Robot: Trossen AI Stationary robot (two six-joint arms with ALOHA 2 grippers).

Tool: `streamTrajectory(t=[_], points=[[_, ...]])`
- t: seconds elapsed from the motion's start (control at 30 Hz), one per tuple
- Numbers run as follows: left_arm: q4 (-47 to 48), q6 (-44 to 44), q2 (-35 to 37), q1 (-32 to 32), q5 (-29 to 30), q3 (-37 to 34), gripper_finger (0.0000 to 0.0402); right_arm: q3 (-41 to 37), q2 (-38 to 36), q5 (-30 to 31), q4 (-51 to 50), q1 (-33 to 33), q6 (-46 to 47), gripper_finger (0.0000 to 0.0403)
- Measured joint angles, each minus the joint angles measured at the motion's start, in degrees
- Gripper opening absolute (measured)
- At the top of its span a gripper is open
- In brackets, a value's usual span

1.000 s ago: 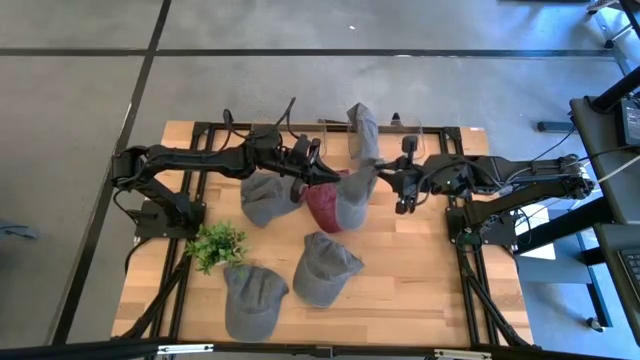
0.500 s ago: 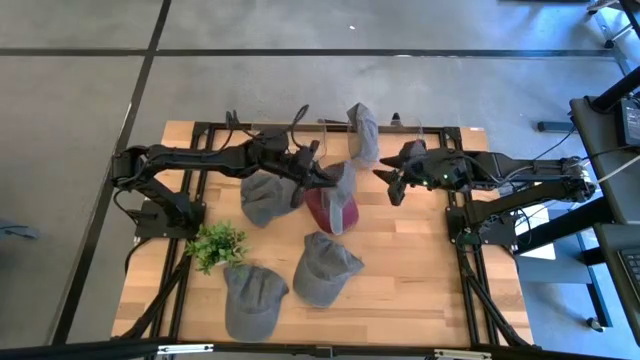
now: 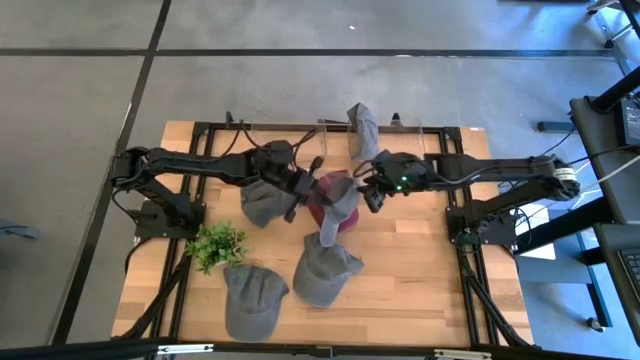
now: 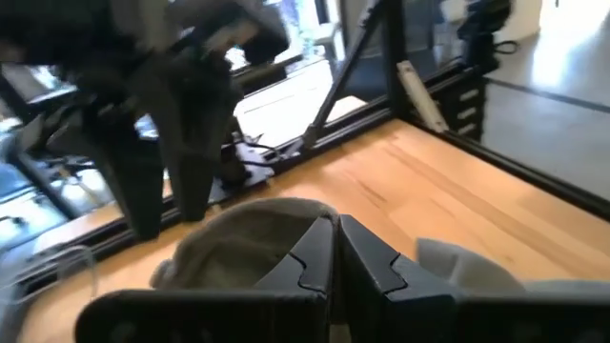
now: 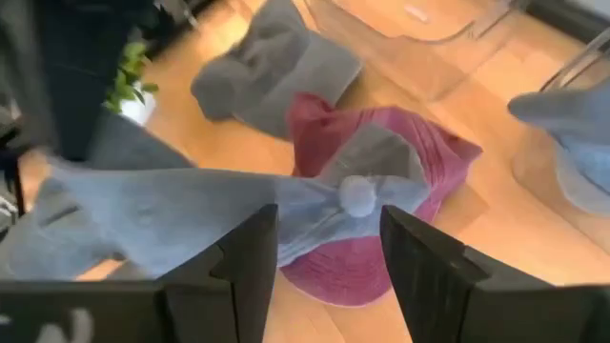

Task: Pick & Place hat
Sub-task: Put the gray cap into the right transparent bin

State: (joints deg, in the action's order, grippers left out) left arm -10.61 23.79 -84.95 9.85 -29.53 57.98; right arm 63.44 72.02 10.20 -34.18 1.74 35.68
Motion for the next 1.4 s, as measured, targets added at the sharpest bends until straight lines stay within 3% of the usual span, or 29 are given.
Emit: streamTrajectory(t=[0.1, 0.23, 0.47, 0.67, 0.93, 1.03, 1.23, 1.4], points=[[-0.43, 1.79, 0.00, 0.36, -0.06, -0.02, 0.0005, -0.01, 0.77, -0.37, -0.24, 1.21, -1.80, 0.0185], [-7.96, 3.82, 0.00, 1.38, 6.02, -0.01, 0.0005, 1.27, -1.05, 0.84, -4.86, 3.17, -4.44, 0.0184], [-24.19, 2.39, 0.02, 0.77, 17.59, 0.00, 0.0005, 5.36, -7.53, 10.56, -6.79, 3.74, -6.16, 0.0184], [-23.76, -0.65, -3.59, -0.90, 24.80, -1.88, 0.0005, 5.53, -9.26, 11.19, -6.35, 3.74, -6.16, 0.0184], [-23.83, -14.96, -10.20, -2.81, 25.61, -5.46, 0.0004, 5.51, -5.45, 11.21, -7.36, 3.72, -7.49, 0.0184], [-23.22, -18.09, -9.76, -4.27, 28.68, -6.58, 0.0004, 5.51, -3.00, 11.14, -7.44, 3.72, -7.82, 0.0184], [-15.90, -17.58, -7.28, -6.79, 36.11, -6.99, 0.0004, 5.46, 0.09, 1.45, -9.20, 3.72, -7.92, 0.0184], [-14.95, -16.93, -7.34, -8.07, 36.75, -7.02, 0.0004, 5.46, -0.57, 0.71, -9.05, 3.71, -1.38, 0.0184]])
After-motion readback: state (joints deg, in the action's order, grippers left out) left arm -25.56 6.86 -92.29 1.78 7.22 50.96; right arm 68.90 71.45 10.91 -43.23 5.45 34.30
